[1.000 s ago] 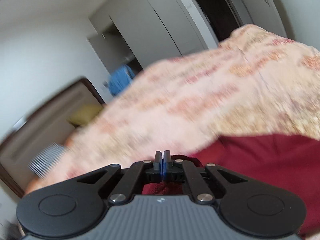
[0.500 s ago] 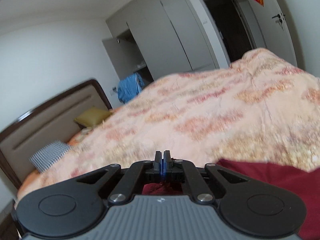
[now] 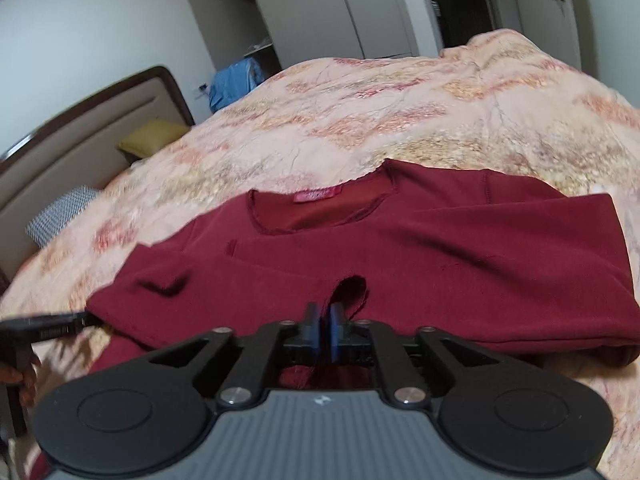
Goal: Fold small clothes
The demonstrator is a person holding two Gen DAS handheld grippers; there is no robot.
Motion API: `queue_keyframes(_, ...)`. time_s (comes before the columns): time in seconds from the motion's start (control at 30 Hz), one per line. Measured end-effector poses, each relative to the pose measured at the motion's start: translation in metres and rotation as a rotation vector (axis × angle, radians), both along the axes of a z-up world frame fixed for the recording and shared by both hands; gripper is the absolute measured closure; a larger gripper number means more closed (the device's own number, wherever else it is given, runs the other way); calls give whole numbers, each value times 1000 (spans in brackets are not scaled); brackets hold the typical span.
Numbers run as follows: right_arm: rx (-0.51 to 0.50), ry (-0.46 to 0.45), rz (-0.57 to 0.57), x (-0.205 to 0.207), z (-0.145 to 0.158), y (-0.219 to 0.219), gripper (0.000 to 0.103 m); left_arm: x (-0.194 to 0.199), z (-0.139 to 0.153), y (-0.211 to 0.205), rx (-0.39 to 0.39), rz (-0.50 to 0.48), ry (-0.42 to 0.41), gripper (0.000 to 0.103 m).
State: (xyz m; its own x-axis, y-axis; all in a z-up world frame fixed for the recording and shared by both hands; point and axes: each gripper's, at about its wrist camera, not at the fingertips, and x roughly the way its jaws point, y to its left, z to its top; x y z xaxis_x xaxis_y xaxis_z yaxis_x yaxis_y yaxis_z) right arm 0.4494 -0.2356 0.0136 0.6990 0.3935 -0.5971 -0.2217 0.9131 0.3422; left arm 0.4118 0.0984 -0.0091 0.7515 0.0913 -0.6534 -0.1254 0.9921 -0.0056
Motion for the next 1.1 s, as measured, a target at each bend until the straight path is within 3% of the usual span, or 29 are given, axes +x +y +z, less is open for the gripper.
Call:
queue_keyframes(0.03, -1, 4, -17, 7, 0, -1, 57, 0, 0, -1, 4, 0, 0, 60)
queue_keyframes(0.07, -8, 7, -31, 12, -2, 0, 57, 0, 0, -1, 6, 3, -1, 61)
queue_keyframes(0.13, -21, 28, -40, 23, -6, 4, 63, 1, 0, -2, 2, 10, 1, 63)
queue_keyframes(0.17, -25, 32, -29, 27, -7, 7, 86, 1, -1, -2, 3, 14, 3, 65)
queue_keyframes(0.2, -37, 28, -13, 29, -7, 11, 95, 1, -1, -2, 5, 16, 6, 66)
queue_keyframes(0.3, -115, -71, 21, 26, 7, 24, 97, 2, 0, -1, -3, 2, 13, 75)
queue_keyframes(0.43, -200, -234, 1, 20, 37, 30, 99, 3, 1, -3, 2, -15, 19, 76)
queue_keyframes(0.53, -260, -227, -8, 29, 36, 33, 99, 3, 1, -5, -3, -18, 25, 77)
queue_keyframes(0.63, -299, -140, 3, 37, 16, 33, 99, -1, 4, -5, -24, -21, 32, 67)
queue_keyframes(0.7, -295, -111, -8, 35, 8, 29, 99, -6, 10, -6, -24, -33, 33, 53)
queue_keyframes(0.73, -276, -102, -20, 33, 7, 24, 98, -9, 14, -8, -22, -38, 32, 38)
queue_keyframes(0.77, -260, -98, -34, 30, 9, 20, 96, -12, 19, -9, -17, -38, 29, 29)
queue_keyframes(0.83, -255, -103, -47, 21, 14, 11, 85, -20, 31, -13, -4, -38, 21, 22)
queue_keyframes(0.93, -251, -132, -43, -1, 32, 1, 49, -36, 52, -19, -5, -49, -4, 12)
queue_keyframes(1.1, -229, -204, -31, -56, 66, -11, 18, -75, 88, -30, 5, -43, -77, 3)
